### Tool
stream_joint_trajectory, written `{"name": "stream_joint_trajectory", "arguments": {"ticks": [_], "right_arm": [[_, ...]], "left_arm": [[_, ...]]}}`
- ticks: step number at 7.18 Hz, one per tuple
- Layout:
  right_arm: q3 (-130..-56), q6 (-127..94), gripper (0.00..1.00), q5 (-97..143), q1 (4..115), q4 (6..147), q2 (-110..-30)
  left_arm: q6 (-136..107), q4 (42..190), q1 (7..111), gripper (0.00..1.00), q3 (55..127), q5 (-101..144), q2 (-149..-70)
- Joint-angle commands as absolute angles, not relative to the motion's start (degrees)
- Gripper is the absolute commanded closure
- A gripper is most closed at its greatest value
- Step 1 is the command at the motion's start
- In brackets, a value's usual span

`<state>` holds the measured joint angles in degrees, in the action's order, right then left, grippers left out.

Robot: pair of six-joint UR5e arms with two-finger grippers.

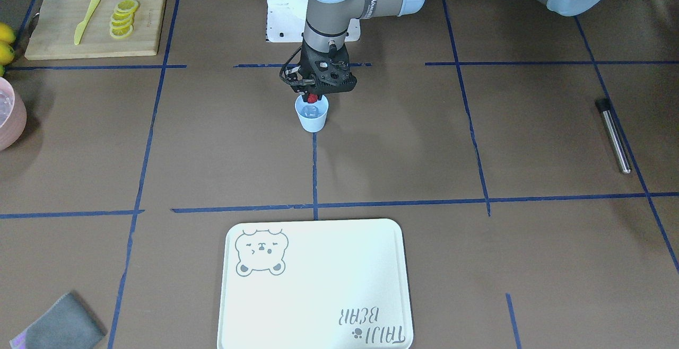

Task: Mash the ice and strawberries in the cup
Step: 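Open the left gripper to drop the strawberry into the cup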

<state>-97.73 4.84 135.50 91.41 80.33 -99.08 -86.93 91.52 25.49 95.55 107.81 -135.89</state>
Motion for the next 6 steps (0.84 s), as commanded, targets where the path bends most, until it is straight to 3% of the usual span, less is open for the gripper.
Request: {"name": "stream_joint_trajectory", "arguments": {"ticks": [1,3,6], "right_arm": [[-97.7,4.8,0.01,135.5,91.4,80.3,-99.1],[-97.8,4.8,0.01,135.5,91.4,80.3,-99.1],[-97.9,4.8,0.01,135.6,91.4,80.3,-99.1]], "left_arm": [[-86.9,91.6,26.1,0.12,95.5,107.8,-135.9],[-85.7,91.5,26.3,0.02,95.5,107.8,-135.9],[-80.1,90.4,30.2,0.00,98.9,109.8,-132.0]]}}
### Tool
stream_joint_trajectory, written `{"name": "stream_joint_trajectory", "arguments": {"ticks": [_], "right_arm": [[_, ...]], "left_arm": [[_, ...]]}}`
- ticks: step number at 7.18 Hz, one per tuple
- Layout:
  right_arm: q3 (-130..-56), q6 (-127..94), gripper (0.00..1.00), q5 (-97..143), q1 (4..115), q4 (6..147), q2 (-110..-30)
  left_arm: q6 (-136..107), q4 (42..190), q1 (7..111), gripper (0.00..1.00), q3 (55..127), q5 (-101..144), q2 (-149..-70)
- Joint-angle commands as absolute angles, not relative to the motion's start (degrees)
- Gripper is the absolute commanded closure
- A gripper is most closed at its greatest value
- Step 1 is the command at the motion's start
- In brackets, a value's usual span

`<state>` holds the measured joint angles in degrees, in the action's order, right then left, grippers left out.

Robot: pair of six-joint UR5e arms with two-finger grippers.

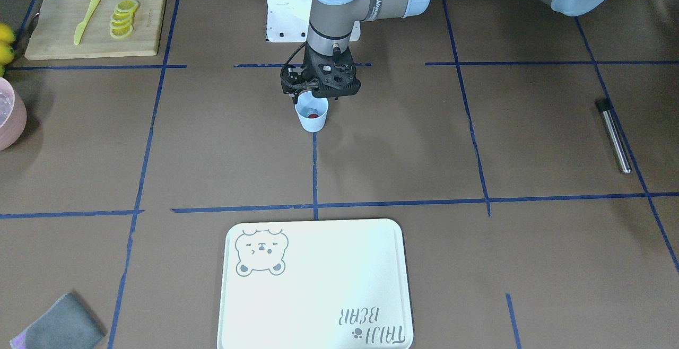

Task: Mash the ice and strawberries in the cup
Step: 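Move the left gripper back toward the steel muddler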

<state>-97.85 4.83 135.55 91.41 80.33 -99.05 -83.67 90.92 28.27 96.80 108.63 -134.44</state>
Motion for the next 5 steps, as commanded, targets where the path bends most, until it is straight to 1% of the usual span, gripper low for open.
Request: {"name": "stream_joint_trajectory", "arguments": {"ticks": [1,3,5], "right_arm": [[-97.8,4.8,0.01,135.5,91.4,80.3,-99.1],[-97.3,4.9,0.01,135.7,91.4,80.3,-98.9],[-97.2,4.8,0.01,136.8,91.4,80.3,-99.1]], "left_arm": [[-76.6,90.4,33.6,0.00,102.0,113.7,-128.2],[-64.1,90.4,41.8,0.00,107.2,119.2,-118.7],[-50.0,89.0,46.4,0.00,112.1,120.8,-107.5]]}}
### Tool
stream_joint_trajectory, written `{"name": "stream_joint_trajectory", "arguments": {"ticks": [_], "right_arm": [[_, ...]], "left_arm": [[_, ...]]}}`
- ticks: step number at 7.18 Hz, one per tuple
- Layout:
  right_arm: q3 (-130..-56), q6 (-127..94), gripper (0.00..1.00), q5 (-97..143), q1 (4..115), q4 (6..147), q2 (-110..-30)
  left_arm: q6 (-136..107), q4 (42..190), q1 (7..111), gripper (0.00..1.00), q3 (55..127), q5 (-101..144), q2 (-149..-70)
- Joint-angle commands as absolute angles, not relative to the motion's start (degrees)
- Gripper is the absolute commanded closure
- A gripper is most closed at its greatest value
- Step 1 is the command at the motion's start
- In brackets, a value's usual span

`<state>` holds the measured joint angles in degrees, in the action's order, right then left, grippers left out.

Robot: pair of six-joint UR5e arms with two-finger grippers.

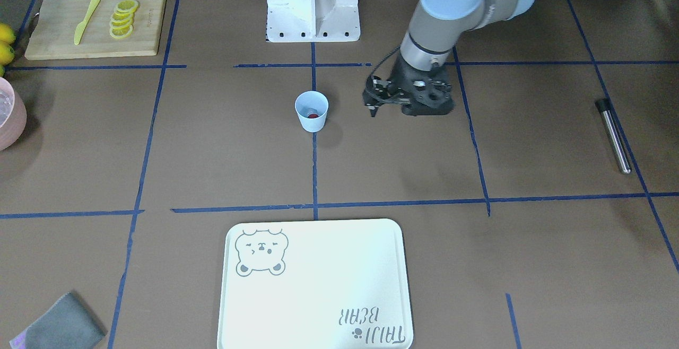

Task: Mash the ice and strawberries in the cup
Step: 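Move the left gripper back toward the steel muddler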

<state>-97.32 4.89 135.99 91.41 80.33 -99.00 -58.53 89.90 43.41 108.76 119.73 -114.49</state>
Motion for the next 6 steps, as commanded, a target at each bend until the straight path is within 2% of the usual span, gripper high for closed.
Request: {"name": "stream_joint_trajectory", "arguments": {"ticks": [1,3,5,6], "right_arm": [[-97.3,4.6,0.01,138.2,91.4,80.3,-99.1],[-97.4,4.6,0.01,138.3,91.4,80.3,-99.1],[-97.6,4.6,0.01,138.3,91.4,80.3,-99.0],[-97.6,4.6,0.01,138.3,91.4,80.3,-99.0]], "left_arm": [[-44.7,88.4,48.8,0.00,113.7,122.2,-103.1],[-28.7,89.0,58.2,0.00,113.5,127.4,-93.9],[-27.9,89.1,66.8,0.00,108.6,131.8,-92.7],[-27.9,89.4,67.5,0.00,105.9,131.7,-92.1]]}}
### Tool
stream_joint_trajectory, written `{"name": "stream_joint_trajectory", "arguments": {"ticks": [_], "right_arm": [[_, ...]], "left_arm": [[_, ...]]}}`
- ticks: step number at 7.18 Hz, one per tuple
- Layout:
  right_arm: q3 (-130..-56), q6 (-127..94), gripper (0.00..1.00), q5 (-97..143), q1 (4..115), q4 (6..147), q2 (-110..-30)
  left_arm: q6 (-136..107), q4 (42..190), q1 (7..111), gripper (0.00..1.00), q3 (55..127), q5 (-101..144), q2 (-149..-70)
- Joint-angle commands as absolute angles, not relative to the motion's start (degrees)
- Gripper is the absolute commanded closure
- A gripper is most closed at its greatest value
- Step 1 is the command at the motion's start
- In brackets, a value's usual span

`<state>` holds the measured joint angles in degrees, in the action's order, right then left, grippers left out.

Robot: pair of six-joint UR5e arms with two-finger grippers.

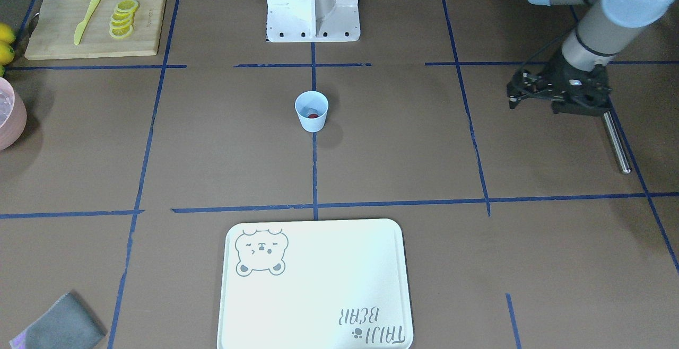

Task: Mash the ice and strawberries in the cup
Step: 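Move the left gripper back toward the steel muddler, then lower the left gripper onto the steel muddler and grasp it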

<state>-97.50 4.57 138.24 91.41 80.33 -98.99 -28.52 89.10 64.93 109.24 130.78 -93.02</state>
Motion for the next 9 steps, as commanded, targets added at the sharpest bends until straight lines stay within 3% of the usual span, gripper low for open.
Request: {"name": "stream_joint_trajectory", "arguments": {"ticks": [1,4,9], "right_arm": [[-97.5,4.6,0.01,138.3,91.4,80.3,-98.9],[-97.6,4.6,0.01,138.3,91.4,80.3,-98.7],[-97.9,4.6,0.01,138.3,91.4,80.3,-98.7]], "left_arm": [[-27.9,92.3,67.6,0.00,102.8,131.6,-92.1],[-27.9,107.2,68.2,0.00,92.1,131.5,-90.8],[-28.0,117.4,68.5,0.00,84.5,131.0,-88.9]]}}
